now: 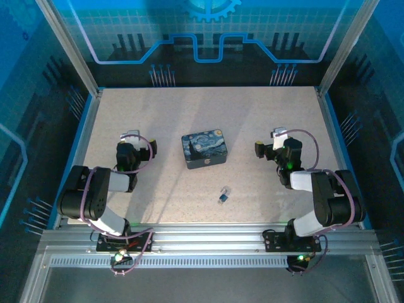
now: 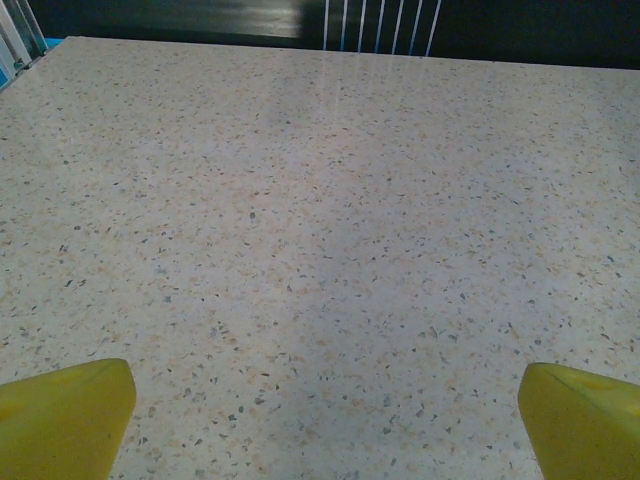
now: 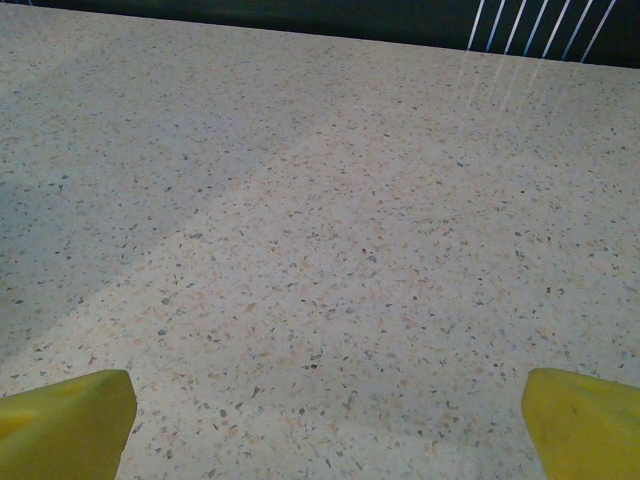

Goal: Unlock a padlock with a key

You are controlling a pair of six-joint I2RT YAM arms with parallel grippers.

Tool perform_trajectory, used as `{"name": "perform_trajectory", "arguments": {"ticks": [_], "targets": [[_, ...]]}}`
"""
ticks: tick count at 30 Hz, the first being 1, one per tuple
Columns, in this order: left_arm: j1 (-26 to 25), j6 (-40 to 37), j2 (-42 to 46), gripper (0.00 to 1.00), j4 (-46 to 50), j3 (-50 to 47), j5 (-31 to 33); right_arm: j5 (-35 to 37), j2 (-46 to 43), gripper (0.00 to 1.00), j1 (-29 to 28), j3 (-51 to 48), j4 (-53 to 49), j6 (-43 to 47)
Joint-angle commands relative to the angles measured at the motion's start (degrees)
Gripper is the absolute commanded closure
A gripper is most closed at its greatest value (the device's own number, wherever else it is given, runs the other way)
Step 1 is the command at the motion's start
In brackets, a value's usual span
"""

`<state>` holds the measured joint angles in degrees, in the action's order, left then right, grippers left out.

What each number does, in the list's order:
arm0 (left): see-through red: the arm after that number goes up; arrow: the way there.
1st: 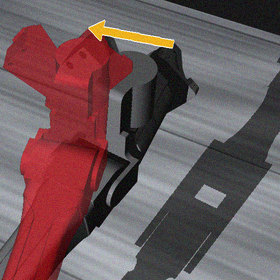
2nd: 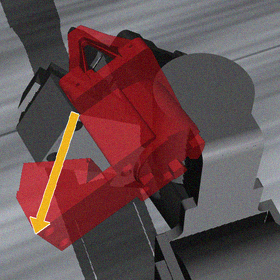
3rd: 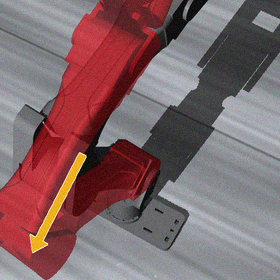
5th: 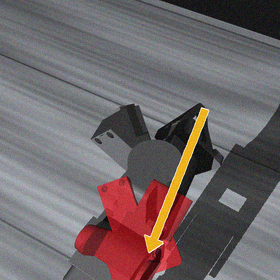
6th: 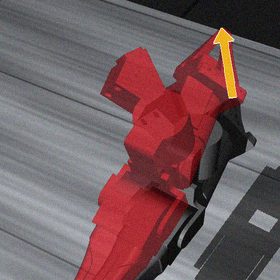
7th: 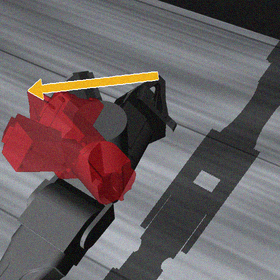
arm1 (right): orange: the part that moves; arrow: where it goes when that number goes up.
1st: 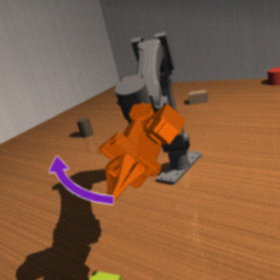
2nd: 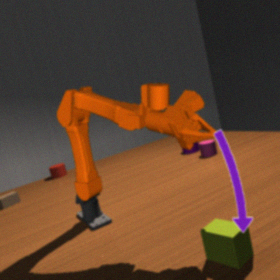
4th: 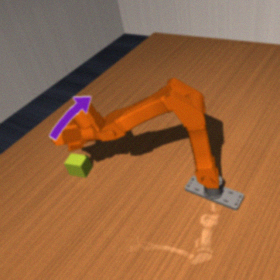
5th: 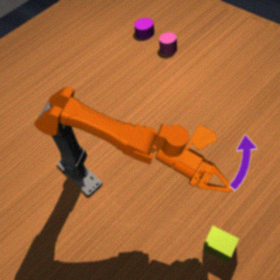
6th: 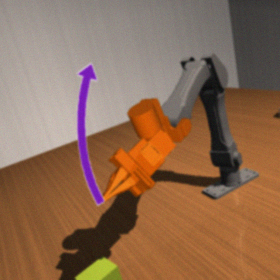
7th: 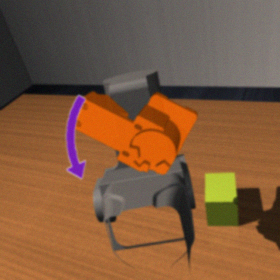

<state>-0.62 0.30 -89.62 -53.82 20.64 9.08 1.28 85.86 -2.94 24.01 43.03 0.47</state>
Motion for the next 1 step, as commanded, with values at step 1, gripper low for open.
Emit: {"name": "perform_trajectory", "arguments": {"ticks": [1], "targets": [[0.4, 0.9, 0.8, 0.01, -0.1, 0.6, -1.4, 0.7, 0.3, 0.0, -0.2, 0.9, -0.1, 0.3]]}}
